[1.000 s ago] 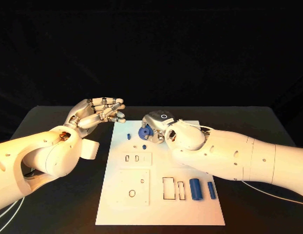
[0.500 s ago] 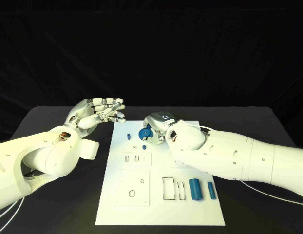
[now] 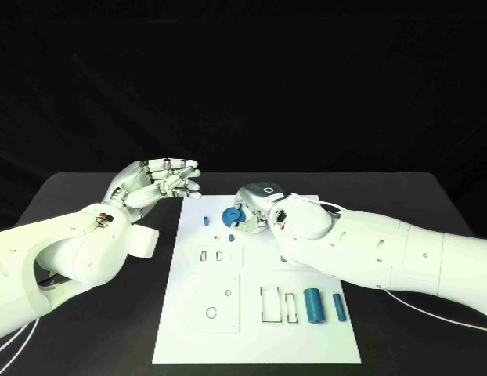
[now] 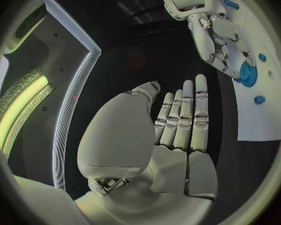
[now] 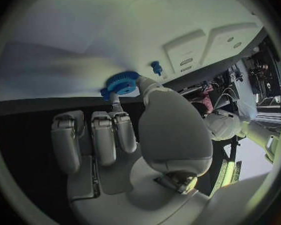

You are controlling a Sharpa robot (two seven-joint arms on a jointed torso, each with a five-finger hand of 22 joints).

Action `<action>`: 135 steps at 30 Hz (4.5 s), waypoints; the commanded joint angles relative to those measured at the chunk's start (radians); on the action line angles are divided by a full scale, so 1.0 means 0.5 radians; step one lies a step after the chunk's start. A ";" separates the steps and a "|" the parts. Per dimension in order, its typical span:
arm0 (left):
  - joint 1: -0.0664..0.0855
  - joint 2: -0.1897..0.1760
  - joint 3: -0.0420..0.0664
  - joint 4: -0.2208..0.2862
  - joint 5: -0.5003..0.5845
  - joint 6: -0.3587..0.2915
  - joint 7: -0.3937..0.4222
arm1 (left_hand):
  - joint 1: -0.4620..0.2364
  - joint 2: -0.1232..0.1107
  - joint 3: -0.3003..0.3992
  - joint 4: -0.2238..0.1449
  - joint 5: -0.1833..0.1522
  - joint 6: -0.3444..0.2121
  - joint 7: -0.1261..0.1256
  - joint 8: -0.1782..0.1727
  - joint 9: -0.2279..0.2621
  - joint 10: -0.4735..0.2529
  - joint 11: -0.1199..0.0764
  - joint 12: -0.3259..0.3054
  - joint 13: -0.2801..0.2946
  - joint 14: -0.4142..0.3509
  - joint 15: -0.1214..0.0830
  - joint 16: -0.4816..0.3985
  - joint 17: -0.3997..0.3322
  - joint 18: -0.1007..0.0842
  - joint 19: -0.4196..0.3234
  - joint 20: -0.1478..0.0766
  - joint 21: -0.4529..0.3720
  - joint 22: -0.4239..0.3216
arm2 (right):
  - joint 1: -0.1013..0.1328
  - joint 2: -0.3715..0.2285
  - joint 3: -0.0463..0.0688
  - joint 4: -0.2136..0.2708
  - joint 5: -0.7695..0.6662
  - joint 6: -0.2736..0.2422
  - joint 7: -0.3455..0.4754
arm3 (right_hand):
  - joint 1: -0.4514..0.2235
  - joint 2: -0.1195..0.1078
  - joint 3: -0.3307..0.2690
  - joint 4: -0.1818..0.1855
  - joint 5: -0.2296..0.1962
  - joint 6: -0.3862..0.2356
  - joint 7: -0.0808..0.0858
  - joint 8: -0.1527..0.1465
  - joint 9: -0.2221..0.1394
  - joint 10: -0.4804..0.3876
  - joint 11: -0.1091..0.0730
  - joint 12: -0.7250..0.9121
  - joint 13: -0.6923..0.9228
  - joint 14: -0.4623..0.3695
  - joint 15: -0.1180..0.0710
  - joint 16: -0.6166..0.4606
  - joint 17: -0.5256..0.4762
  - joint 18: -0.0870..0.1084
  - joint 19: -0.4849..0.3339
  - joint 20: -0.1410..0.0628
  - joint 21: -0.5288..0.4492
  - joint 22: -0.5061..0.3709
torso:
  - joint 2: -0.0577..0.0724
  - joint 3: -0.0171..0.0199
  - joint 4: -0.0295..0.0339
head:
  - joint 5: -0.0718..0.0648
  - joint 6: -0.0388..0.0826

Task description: Assemble the parts on the task board

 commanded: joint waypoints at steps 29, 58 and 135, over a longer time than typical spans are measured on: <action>0.001 -0.012 0.001 -0.014 -0.012 0.023 0.013 | -0.006 -0.012 0.012 -0.002 0.002 -0.005 0.053 -0.012 0.003 0.003 0.010 -0.009 -0.002 -0.016 0.001 0.010 0.005 0.010 -0.023 0.004 0.013 0.005 | 0.104 -0.760 0.024 0.493 0.956 -0.182 0.492 | 0.105 0.003 0.077 -0.050 0.063 0.007 0.007 -0.002 0.002 0.116 0.001 -0.024 0.421 0.209 -0.006 0.008 0.526 0.009 0.159 0.004 -0.065 0.464 | -0.025 0.0101 -0.027 | -0.013 0.010; -0.003 0.014 -0.001 -0.053 -0.008 0.039 0.019 | -0.006 -0.012 0.013 -0.003 0.002 -0.005 0.053 -0.012 0.003 0.004 0.010 -0.009 -0.002 -0.016 0.001 0.010 0.007 0.010 -0.025 0.004 0.015 0.006 | 0.025 -1.025 0.014 0.303 1.112 -0.028 0.771 | 0.247 -0.068 0.082 -0.121 0.059 -0.027 0.015 -0.026 -0.003 0.071 0.008 -0.074 0.372 0.209 -0.001 0.008 0.526 0.028 0.114 0.007 -0.135 0.410 | -0.036 0.0229 -0.038 | -0.057 -0.017; -0.003 0.009 -0.001 -0.072 -0.008 0.046 0.013 | -0.005 -0.013 0.017 -0.006 0.002 -0.004 0.052 -0.011 0.005 0.005 0.009 -0.009 -0.001 -0.020 0.002 0.011 0.014 0.010 -0.033 0.005 0.024 0.012 | -0.013 -0.856 0.024 0.332 1.092 -0.379 0.549 | 0.282 0.120 0.395 -0.217 0.042 0.161 -0.042 0.093 0.052 0.116 -0.045 -0.030 0.417 0.209 -0.046 0.008 0.526 0.005 0.169 -0.034 -0.057 0.476 | -0.049 0.0216 -0.041 | -0.044 -0.048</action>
